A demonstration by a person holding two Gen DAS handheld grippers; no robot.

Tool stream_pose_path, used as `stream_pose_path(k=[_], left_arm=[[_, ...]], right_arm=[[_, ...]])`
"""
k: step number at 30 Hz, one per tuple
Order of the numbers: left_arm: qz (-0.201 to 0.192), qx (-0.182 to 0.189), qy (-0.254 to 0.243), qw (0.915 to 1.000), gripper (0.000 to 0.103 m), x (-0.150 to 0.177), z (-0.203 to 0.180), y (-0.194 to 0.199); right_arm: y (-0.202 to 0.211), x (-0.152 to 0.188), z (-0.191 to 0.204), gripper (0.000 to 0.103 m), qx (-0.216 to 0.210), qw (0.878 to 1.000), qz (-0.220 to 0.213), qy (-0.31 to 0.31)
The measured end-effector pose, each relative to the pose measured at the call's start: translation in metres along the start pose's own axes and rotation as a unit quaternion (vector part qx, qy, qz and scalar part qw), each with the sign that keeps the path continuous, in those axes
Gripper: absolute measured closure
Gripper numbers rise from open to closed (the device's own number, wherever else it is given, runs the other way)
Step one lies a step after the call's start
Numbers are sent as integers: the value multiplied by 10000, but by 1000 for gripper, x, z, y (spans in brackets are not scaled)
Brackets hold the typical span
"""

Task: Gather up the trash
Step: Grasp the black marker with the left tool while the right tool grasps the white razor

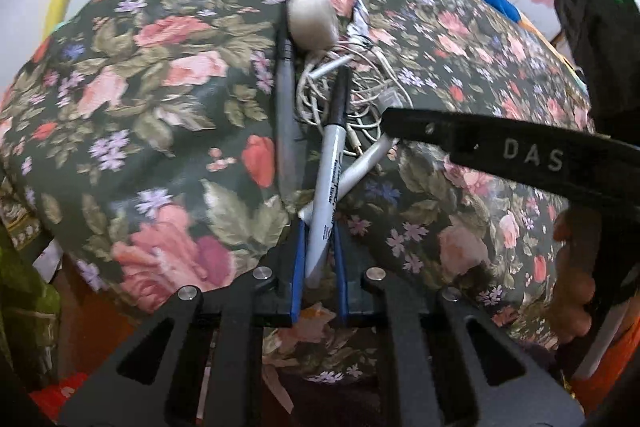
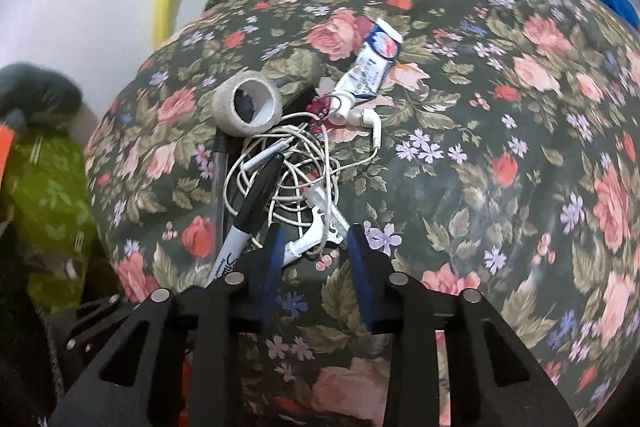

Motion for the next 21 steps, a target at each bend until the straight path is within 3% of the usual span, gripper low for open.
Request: stream_pose_path(k=[3,6,14,21], left_arm=[[102,38,-39,9999,90,-2,-6,-9],[2,32,-22,10000,91,-4,-8,-9],[-281,-74,10,9996,94,3,-9,6],[-705,-251,223,9969,94,3,1,40]], right_arm=[[2,0,-10,75,367,9988,-56,313],[5,3,-24,75,420,9985,85,347],[26,10,-22,75,-375,9978,-1,-538],[-9,18,2,75,-770,9868,365,-1376]])
Point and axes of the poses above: each gripper's, at about its wrist camera, not at the fingertips, and y roughly against the way its jaws point, z to its left, x to its underside, the point moved 4 cm from there along -y, roughly the way its jaws point, and after that the axes turned 2 degrees about -y, right-handed, at the moved point
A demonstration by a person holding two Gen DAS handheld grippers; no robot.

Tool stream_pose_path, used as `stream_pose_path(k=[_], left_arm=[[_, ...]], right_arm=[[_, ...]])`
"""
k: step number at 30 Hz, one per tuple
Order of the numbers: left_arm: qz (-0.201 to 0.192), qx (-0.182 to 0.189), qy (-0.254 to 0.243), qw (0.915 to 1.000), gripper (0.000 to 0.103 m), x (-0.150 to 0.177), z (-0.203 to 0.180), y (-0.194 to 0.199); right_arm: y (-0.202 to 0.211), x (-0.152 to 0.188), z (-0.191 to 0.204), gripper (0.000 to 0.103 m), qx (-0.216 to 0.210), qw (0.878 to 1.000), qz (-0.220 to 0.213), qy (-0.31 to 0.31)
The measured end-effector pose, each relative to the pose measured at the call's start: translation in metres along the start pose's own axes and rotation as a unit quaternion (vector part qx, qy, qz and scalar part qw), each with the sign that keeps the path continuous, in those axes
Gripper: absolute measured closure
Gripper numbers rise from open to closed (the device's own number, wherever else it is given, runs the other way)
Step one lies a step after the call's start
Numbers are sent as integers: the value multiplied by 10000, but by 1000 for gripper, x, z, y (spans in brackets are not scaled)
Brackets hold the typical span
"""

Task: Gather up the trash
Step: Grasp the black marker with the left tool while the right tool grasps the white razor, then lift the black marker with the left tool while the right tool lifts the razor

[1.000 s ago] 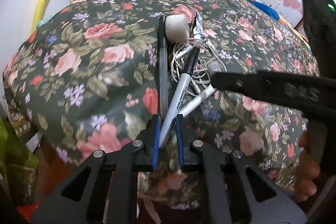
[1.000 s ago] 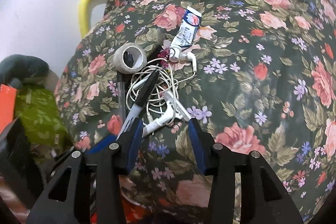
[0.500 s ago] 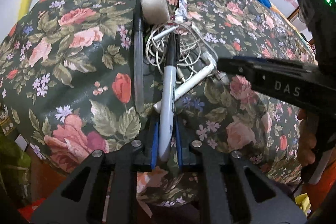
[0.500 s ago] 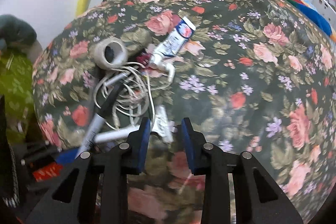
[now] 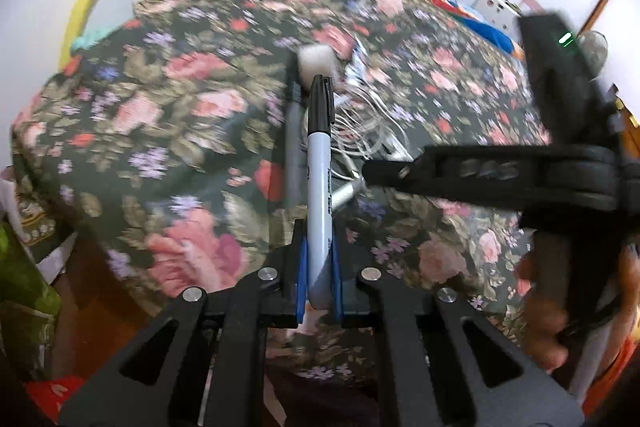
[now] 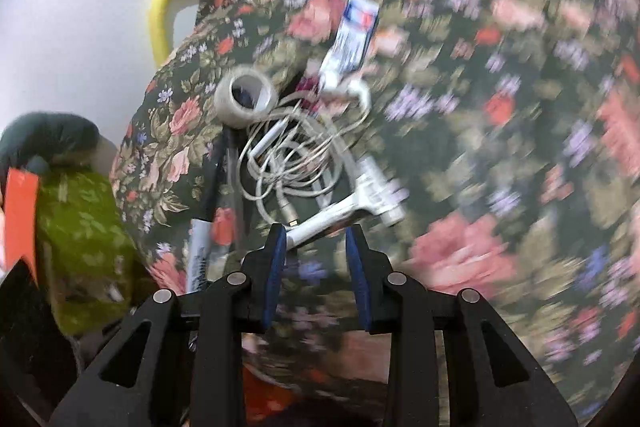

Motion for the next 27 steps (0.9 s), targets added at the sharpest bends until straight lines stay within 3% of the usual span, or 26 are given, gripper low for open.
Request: stream_pose_path(k=[5,6,12,13,16,19,21,27], left_arm=[[-35,-116,195,9997,94,1,18,9],[-38,-156,185,9997,94,2,19,9],[-116,-188,130,9997,94,0,20,12],[-132,-175,139,9997,94,-1,19,11],[-155,-98,182,9997,94,-4,16,9],[-151,-60,190,9997,94,-4,13,6],[-126,-28,209,9997,94,-3,11,3],[-18,5,227,9997,94,-1,9,-1]], right_arm=[[-6,-4,9,75,342,9990,-272,21],[-6,-5,11,79,392,9988,-271,108],[-1,-7,7,83,231,9939,190,1058],[3,-6,2,89,321,9921,249,1183],[16,-9,-15,90,700,9844,224,1601],[24,-16,-33,90,1012,9836,175,1484],[30,-17,-37,90,926,9858,38,1403],[14,-13,-24,90,1164,9800,-114,1613]])
Point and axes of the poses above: each gripper's, at about its wrist camera, not at the fingertips, and y roughly against the way its jaws point, z to its left, x to its underside, the point moved 4 cm from there along -y, roughly the way its jaws point, and after that the axes turned 2 degrees about -y, right-handed, at the moved point
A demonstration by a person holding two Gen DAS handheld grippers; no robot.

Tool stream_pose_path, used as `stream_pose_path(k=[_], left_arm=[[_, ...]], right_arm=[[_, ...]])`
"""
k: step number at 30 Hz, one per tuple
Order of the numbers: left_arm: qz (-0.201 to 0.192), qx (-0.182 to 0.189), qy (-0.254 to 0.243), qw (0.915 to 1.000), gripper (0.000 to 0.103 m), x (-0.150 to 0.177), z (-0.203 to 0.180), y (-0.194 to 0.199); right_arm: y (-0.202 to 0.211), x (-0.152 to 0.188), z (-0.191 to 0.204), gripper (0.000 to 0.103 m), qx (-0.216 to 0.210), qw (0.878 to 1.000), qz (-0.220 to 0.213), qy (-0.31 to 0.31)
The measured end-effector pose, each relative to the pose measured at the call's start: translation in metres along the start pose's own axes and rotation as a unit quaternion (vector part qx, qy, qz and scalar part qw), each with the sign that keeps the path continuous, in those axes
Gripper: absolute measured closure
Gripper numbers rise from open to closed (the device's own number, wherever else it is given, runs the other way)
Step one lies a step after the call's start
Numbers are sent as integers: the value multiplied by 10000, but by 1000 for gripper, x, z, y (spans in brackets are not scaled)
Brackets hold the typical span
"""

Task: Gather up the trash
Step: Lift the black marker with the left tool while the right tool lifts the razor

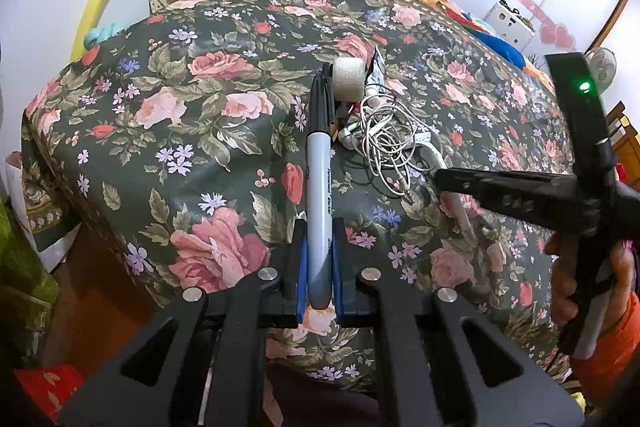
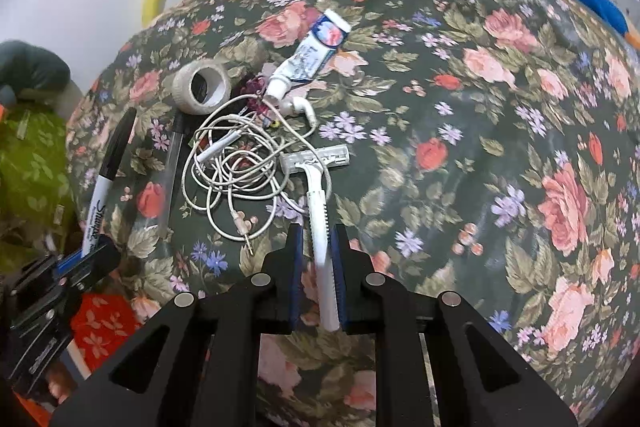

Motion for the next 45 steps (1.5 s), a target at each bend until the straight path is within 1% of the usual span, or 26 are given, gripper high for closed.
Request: stream_pose_path(k=[1,2,3,5,9,14,17,19,21,23,25,27,28,31,34,38,39,42,45], left_arm=[[-2,0,-9,10000,94,0,0,1],[-10,-13,-32,10000,94,1,0,3],[-26,-40,-61,10000,94,0,1,5],[-59,-70,-62,9999,94,0,2,9],[-106,-74,31,9999,94,-1,6,16],[-183,-58,91,9998,94,-3,5,25],[-213,19,87,9997,94,-3,0,31],[-198,122,73,9997,94,-3,-4,33],[-185,100,-34,9998,94,-4,-11,33],[-135,173,-126,9997,94,-5,-20,29],[-73,291,-201,9993,94,-6,-29,24],[13,340,-335,9989,94,-7,-40,14],[80,347,-385,9986,94,-7,-44,7],[296,484,-449,9974,94,-5,-57,-14],[561,590,-524,9953,94,-2,-69,-36],[772,498,-705,9933,94,1,-81,-58],[708,472,-722,9938,94,-1,-83,-59],[698,418,-607,9948,94,-8,-82,-64],[717,392,-518,9953,94,-12,-80,-67]], right_arm=[[-4,1,2,90,52,10000,35,59],[-2,1,4,92,119,9999,-66,104],[-1,2,5,94,172,9997,-75,143],[3,4,6,94,38,9999,-79,100],[27,11,3,94,-325,9993,-173,-43],[44,18,4,94,-575,9982,-162,-98],[49,20,2,94,-507,9983,-214,-164],[53,19,-3,94,-411,9982,-333,-283],[53,16,-8,94,-430,9975,-365,-418],[50,14,-16,94,-372,9968,-378,-599],[47,14,-23,94,-627,9940,-308,-843],[43,17,-28,94,-980,9898,-152,-1020],[42,19,-28,94,-1035,9892,-119,-1035],[41,26,-26,94,-976,9914,-63,-869],[38,34,-25,94,-827,9947,46,-612],[35,43,-27,94,-849,9953,211,-423],[35,44,-27,94,-834,9955,214,-388],[37,48,-26,94,-770,9966,224,-160],[40,50,-24,94,-855,9961,223,-62]])
Point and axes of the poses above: each gripper's, at about its wrist camera, not at the fingertips, and y roughly against the way its jaws point, z to its left, x to its underside, the point moved 4 cm from there along -y, roughly the way its jaws point, and after that the axes turned 2 degrees about -y, right-handed, at the moved point
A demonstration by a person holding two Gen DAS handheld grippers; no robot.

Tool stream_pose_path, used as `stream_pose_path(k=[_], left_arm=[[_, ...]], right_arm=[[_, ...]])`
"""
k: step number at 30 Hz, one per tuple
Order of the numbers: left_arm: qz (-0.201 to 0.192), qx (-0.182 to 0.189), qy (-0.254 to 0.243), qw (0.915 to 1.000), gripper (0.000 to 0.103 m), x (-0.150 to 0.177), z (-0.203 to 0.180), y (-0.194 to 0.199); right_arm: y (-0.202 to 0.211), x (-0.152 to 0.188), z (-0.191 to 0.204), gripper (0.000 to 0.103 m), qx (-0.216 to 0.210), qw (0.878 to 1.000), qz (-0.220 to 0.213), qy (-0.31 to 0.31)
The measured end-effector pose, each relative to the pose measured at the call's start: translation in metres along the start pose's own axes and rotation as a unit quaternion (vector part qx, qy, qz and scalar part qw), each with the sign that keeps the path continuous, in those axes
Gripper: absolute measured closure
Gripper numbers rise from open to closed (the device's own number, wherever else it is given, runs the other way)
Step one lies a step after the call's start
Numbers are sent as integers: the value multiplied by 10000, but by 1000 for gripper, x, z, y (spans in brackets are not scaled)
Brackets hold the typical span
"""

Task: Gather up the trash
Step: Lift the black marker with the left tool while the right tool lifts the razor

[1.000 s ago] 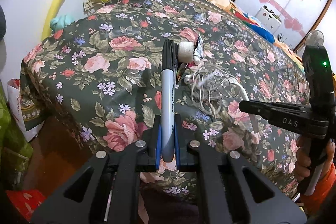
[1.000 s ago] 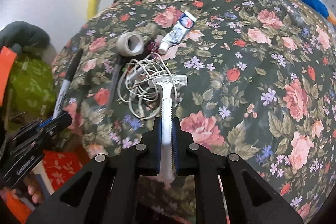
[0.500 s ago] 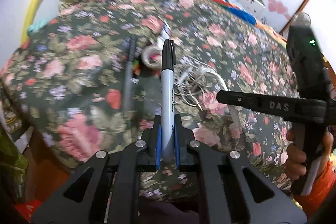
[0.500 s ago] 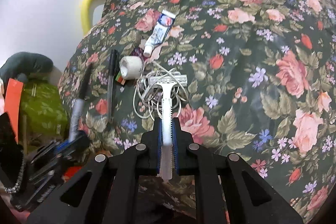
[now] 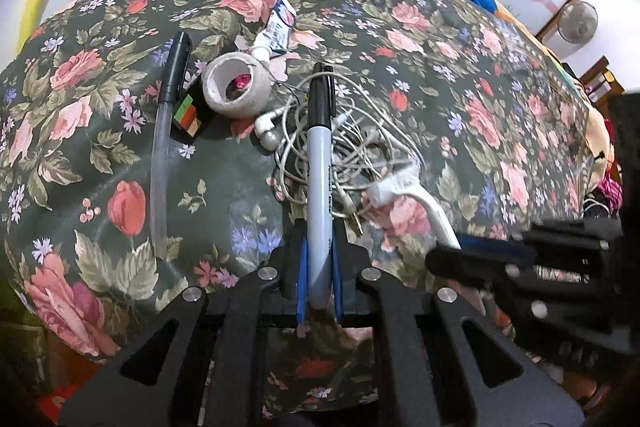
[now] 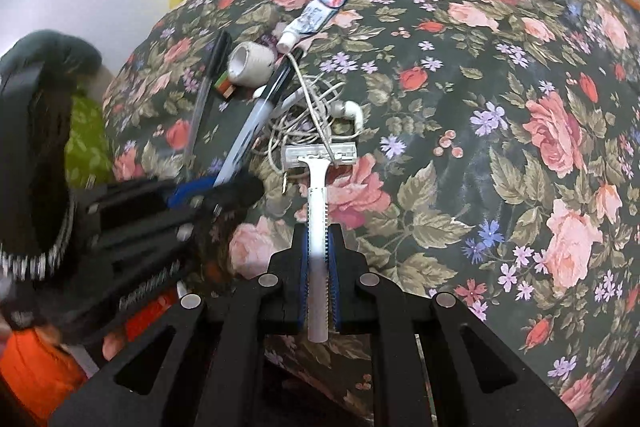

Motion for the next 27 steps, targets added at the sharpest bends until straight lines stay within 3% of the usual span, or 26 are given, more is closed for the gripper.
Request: stream_pose_path(k=[11,15,20,27], left_arm=[[-95,-128,76,9998,94,19,20,55],[-62,-168,103,9998,94,33,32,78],[34,-166,192,9997,94,50,46,87],[136,-47,289,9995,94,64,53,85]], right_arm=[[28,-4,39,94,-284,9990,-314,147],[29,-5,63,94,-158,9986,-384,334],[9,-2,66,94,-31,9997,-120,222],[-4,18,73,94,-200,9993,267,144]])
Point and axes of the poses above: each gripper's, at about its wrist camera, not at the fingertips, and y roughly against the way its jaws point, z to its left, x to its underside, the point moved 4 cm from there along -y, roughly the way its jaws point, and after that the axes turned 2 degrees about -y, right-handed, at the moved point
